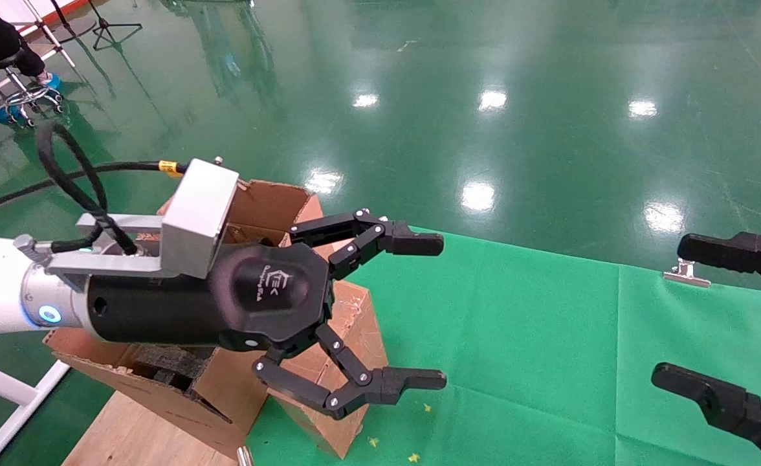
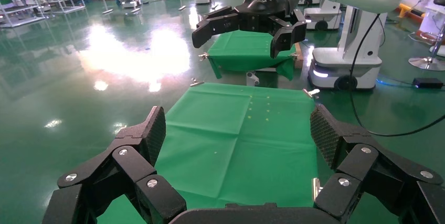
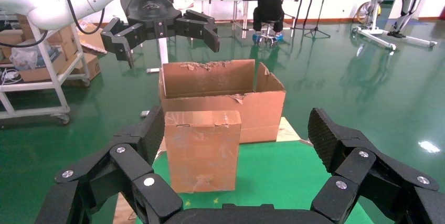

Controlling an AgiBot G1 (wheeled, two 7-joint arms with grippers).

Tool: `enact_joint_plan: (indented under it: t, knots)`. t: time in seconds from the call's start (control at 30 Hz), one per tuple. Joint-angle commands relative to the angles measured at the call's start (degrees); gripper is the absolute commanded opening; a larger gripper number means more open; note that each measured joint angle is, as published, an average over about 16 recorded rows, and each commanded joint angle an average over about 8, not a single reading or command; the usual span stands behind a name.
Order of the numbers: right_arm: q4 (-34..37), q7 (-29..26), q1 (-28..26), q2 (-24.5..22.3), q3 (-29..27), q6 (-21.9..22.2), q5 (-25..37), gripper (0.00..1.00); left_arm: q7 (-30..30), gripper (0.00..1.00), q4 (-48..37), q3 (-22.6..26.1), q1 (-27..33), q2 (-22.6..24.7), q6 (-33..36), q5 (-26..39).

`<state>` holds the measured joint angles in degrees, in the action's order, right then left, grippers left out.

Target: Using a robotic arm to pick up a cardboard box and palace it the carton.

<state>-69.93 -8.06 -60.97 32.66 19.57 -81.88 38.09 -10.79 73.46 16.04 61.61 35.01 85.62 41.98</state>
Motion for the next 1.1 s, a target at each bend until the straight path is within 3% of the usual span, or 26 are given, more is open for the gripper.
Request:
enact_joint_plan:
  t: [0.03,0.43,0.5,0.7,0.73,0.77,0.93,1.1]
  knots:
    - [0.0,0.0,0.0,0.0,0.0,0.0,0.0,1.0,0.0,1.0,0.0,0.0,0.0,0.0,0.0,0.0]
    - [0.0,0.0,0.0,0.0,0.0,0.0,0.0,1.0,0.0,1.0,0.0,0.0,0.0,0.0,0.0,0.0]
    - [0.0,0.0,0.0,0.0,0.0,0.0,0.0,0.88,0.0,1.0,0.1,0.1,0.0,-0.1,0.0,0.2]
    - [0.0,0.0,0.0,0.0,0.0,0.0,0.0,0.13,-1.1,1.0,1.6,1.7,2.1,-1.3,0.0,5.1]
    - [0.0,0.0,0.0,0.0,0.0,0.0,0.0,0.04,-1.6,1.0,2.0,2.2,2.9,-1.7,-0.1,6.7]
    - [0.0,0.0,0.0,0.0,0.0,0.0,0.0,0.0,-2.2,1.0,2.3,2.9,3.9,-2.0,-0.1,8.6]
    - [0.0,0.0,0.0,0.0,0.0,0.0,0.0,0.0,-5.7,1.0,3.2,5.7,8.3,-2.9,-0.6,16.4]
    - [0.0,0.0,0.0,0.0,0.0,0.0,0.0,0.0,-7.1,1.0,3.1,7.0,10.2,-3.2,-0.6,19.5]
